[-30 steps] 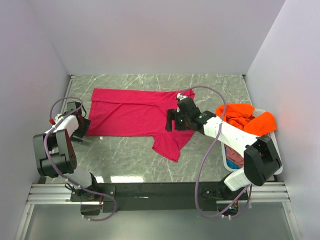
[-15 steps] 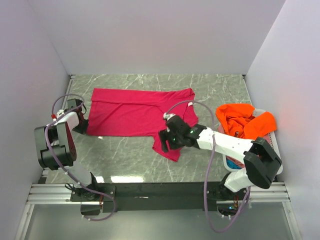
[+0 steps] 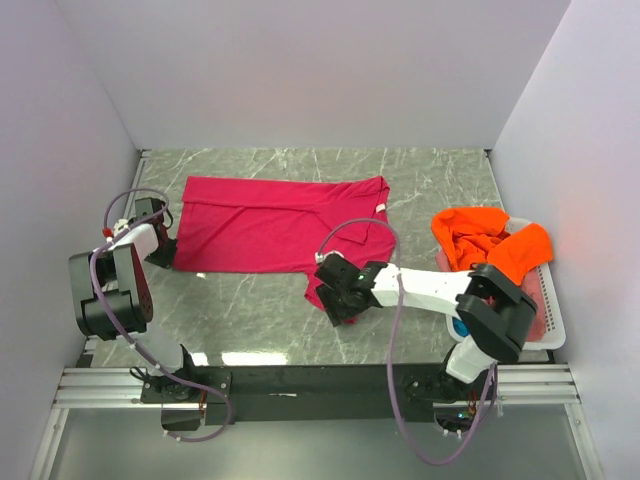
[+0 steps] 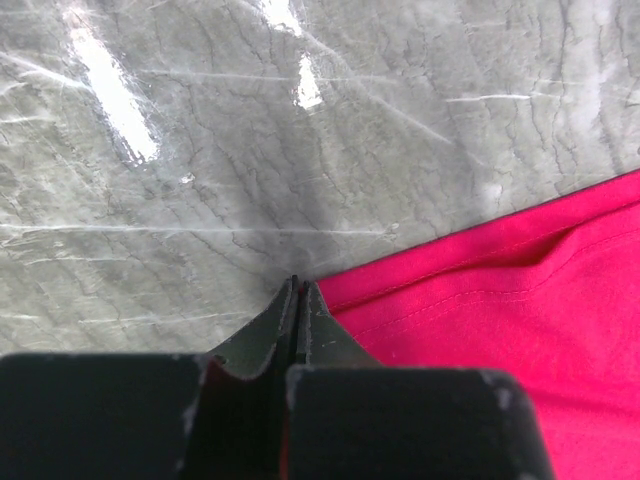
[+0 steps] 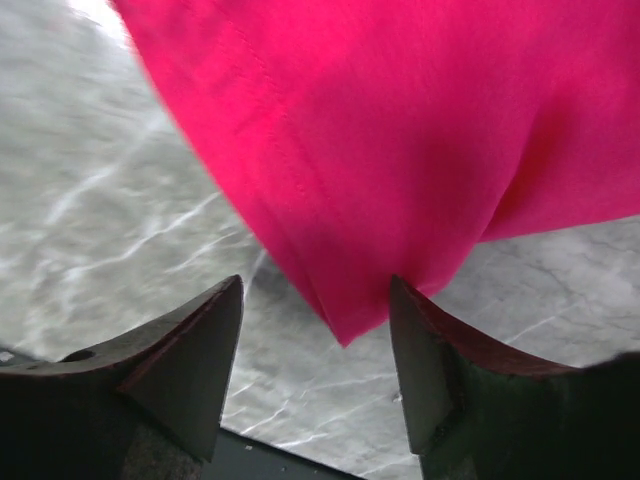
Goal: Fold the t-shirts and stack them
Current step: Fold the tshirt
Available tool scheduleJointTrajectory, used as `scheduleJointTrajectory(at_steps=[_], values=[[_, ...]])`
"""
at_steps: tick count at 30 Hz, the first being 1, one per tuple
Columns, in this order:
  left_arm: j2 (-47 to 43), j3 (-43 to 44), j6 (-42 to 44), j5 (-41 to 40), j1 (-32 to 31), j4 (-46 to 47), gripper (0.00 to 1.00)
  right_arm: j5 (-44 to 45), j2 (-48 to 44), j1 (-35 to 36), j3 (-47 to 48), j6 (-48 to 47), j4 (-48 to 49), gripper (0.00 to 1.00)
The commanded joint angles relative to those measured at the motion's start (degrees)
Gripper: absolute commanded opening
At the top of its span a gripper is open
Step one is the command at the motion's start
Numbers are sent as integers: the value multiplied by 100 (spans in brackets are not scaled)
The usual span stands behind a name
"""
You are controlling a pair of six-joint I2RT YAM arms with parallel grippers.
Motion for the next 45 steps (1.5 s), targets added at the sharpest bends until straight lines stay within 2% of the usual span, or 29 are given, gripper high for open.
scheduleJointTrajectory(at_steps=[1,4,7,8,9,10,12,15,18,23,27,33,37,40,45], values=[[-76,40,3,-153,9,-242,1,158,206,2,59,-18,-83,65],[-146,31,-172,-302,17,-435,1,-104,295,2,-99,52,5,54],[-216,40,-383,-347,9,-637,1,-228,225,28,-257,219,-161,19],[-260,-21,-453,-355,9,-690,1,-272,68,54,-388,255,-292,14],[-383,-56,-637,-434,9,-821,1,-412,-38,142,-459,377,-354,3],[-471,-100,-743,-504,9,-823,1,-413,-161,177,-538,439,-407,1],[-708,-127,-1285,-732,17,-1304,1,-834,-556,283,-714,605,-539,0],[-1155,-302,-1622,-909,9,-1570,1,-1169,-1040,354,-811,755,-636,0],[-1534,-496,-1711,-900,9,-1447,1,-1222,-1348,354,-741,695,-803,0],[-1544,-250,-1570,-822,-9,-1473,1,-1090,-1445,117,-285,457,-1189,0],[-1229,39,-1518,-699,-123,-1455,1,-1143,-1524,-646,76,133,-1400,0],[-569,971,-1702,-1146,-738,-1929,1,-1143,-1428,-1569,893,-395,-1884,0],[-191,1515,-1772,-1155,-791,-2088,1,-862,-1148,-2079,1568,-448,-2104,0],[38,1788,-1816,-1173,-791,-2158,1,-896,-998,-2335,1929,-465,-1912,0],[486,2360,-1992,-1436,-765,-2580,1,-370,-419,-2678,2563,-545,-2069,0]])
